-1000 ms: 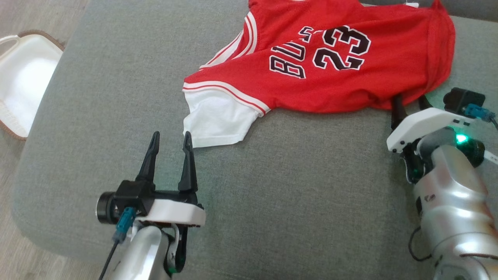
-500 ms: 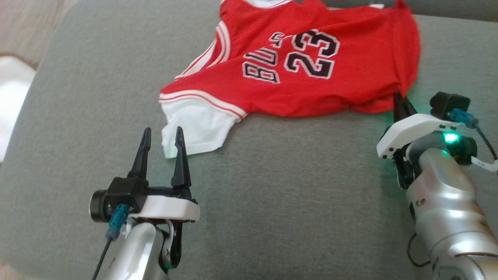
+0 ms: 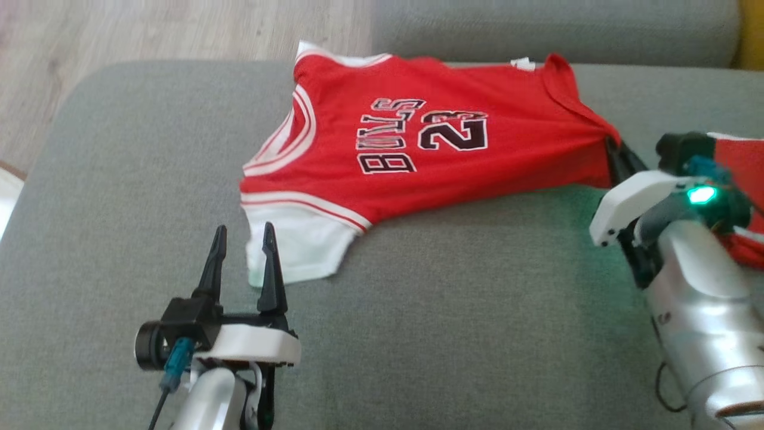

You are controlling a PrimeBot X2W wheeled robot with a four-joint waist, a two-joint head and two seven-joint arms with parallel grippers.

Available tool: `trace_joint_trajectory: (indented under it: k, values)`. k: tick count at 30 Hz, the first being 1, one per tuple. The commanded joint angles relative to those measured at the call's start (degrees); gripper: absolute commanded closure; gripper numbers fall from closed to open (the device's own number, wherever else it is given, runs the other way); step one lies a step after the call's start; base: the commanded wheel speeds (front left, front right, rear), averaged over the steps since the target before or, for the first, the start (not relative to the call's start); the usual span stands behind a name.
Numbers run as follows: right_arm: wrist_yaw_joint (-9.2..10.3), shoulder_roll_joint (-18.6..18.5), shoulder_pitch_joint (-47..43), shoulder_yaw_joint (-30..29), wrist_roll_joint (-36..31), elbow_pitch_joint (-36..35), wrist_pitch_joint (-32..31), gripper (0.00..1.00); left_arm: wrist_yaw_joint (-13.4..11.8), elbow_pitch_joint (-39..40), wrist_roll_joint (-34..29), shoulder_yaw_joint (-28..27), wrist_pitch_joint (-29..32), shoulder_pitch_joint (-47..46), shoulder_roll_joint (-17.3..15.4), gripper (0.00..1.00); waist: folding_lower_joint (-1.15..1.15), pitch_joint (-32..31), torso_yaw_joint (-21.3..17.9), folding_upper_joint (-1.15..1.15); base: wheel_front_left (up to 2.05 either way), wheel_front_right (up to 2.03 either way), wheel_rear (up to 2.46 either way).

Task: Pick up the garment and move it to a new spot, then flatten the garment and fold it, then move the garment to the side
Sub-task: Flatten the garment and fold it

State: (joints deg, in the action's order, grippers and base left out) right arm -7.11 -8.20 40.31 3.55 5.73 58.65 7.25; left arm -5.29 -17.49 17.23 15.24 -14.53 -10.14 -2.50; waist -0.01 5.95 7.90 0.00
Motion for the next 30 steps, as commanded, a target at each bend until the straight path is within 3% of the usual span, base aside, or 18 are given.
trace_joint_trajectory:
  k: [1, 10, 19, 24, 30]
  values:
    - [-0.37, -0.7, 0.1, 1.9, 0.8, -3.0, -0.8, 1.0, 0.0, 1.8, 0.1, -1.9, -0.5, -0.9, -0.4, 0.0, 0.01, -1.2, -0.5, 0.0, 0.0, 0.0, 0.0]
    - [-0.37, -8.0, -3.7, 8.4, 6.5, -16.7, -14.3, 1.0, -0.2, 2.3, 0.6, -1.0, -0.5, 1.2, -0.4, 0.0, 0.01, -3.6, -0.2, 0.0, 0.0, 0.0, 0.0]
    - [-0.37, -10.8, -8.6, 5.4, 6.1, -32.5, -27.9, 1.0, 0.0, 2.9, 0.8, 0.1, -0.5, 1.1, -0.4, 0.0, 0.01, -1.8, 2.4, 0.0, 0.0, 0.0, 0.0]
    - [-0.37, -10.3, -6.6, 3.7, 3.1, -32.6, -34.5, 1.0, 0.5, 2.9, 1.0, 1.2, -0.5, -0.8, -0.4, 0.0, 0.01, 1.1, 4.8, 0.0, 0.0, 0.0, 0.0]
    - [-0.37, -11.9, -0.8, 3.8, 0.0, -24.9, -39.0, 1.0, 1.1, 2.5, 1.8, 3.6, -0.5, -3.6, -0.4, 0.0, 0.01, 4.9, 8.9, 0.0, 0.0, 0.0, 0.0]
